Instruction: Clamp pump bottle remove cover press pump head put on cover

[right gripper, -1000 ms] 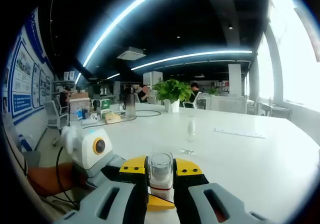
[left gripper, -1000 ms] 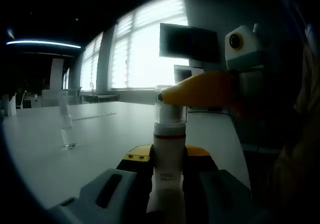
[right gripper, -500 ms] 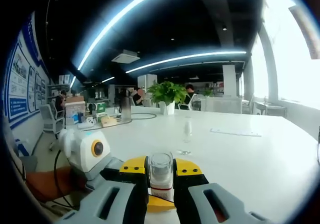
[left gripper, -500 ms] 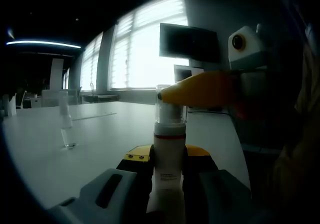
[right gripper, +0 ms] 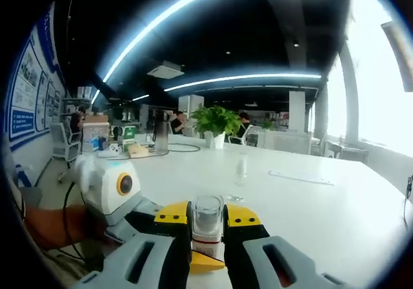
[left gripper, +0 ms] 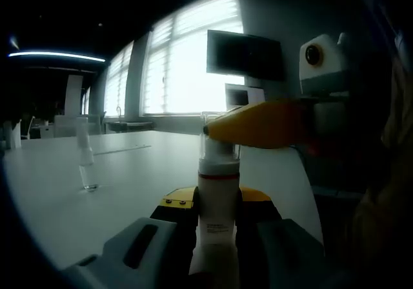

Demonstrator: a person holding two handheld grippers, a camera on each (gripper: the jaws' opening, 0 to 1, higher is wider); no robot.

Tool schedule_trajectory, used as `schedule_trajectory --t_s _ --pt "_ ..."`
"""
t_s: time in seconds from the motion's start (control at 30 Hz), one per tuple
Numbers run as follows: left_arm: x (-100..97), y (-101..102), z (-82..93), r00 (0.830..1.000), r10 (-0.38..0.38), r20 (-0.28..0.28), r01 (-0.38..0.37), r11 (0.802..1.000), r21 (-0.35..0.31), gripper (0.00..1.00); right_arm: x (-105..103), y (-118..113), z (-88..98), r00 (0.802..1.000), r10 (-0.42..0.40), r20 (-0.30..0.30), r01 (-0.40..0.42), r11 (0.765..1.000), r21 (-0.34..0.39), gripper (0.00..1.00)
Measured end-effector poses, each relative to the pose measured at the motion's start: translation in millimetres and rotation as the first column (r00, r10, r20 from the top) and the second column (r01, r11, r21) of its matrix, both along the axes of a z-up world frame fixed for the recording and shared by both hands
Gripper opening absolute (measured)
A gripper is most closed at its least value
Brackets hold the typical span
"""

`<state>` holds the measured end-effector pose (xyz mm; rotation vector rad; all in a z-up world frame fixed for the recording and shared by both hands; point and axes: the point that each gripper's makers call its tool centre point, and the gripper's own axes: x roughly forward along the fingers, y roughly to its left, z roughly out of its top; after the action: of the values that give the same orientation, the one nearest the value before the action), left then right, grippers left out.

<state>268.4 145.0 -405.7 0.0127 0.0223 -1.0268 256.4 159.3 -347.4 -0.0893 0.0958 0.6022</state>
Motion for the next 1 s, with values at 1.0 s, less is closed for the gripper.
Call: schedule_trajectory --t_s 1.0 --pt "-0.3 0.3 0.2 1.0 -0.001 -0.002 0.001 1.0 -0.002 0.13 -3.9 4.0 10.0 0.999 0.038 0.018 -0.039 0.998 0.047 0.22"
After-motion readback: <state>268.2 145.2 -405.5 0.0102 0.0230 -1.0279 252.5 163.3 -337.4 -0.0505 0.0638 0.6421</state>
